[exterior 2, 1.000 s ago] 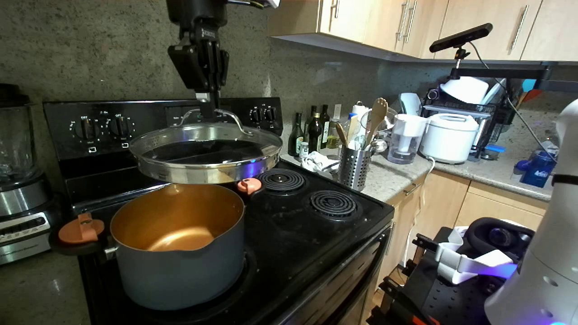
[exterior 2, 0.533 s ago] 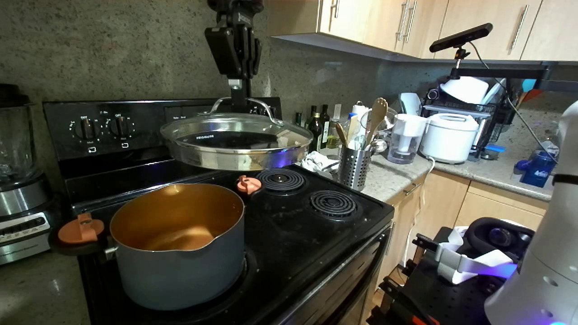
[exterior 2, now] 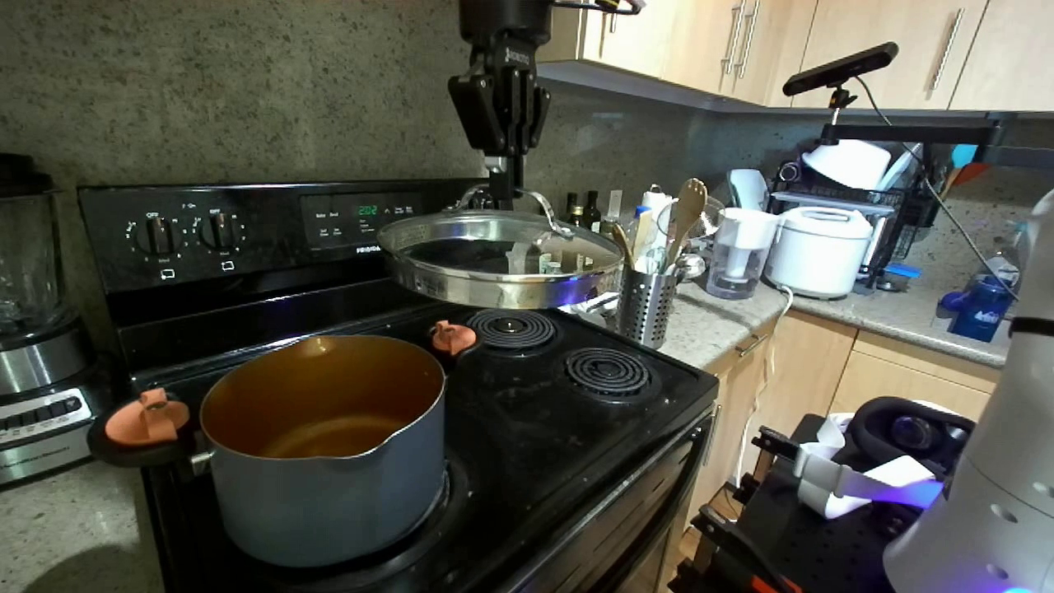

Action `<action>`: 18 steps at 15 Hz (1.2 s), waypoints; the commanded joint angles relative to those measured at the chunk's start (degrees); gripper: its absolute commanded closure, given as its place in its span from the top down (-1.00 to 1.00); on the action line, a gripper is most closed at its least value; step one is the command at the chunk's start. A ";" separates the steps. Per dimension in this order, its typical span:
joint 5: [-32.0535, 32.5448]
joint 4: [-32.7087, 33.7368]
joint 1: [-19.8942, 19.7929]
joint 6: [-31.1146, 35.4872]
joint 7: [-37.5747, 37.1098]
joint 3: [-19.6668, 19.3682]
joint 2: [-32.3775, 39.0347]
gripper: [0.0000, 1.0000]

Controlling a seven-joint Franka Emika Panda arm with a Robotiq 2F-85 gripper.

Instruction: Uncover the pot and put the lid on the stovetop

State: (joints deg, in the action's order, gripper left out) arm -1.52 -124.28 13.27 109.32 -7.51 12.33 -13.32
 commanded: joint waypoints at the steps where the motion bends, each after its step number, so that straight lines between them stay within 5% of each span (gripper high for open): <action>1: -1.04 -3.63 -1.73 3.41 -3.36 -0.57 -3.57 -0.93; 18: -2.30 -12.22 -7.43 7.87 -10.28 -5.02 -8.40 -0.93</action>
State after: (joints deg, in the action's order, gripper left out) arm -1.93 -133.83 6.98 115.90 -16.55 7.74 -17.77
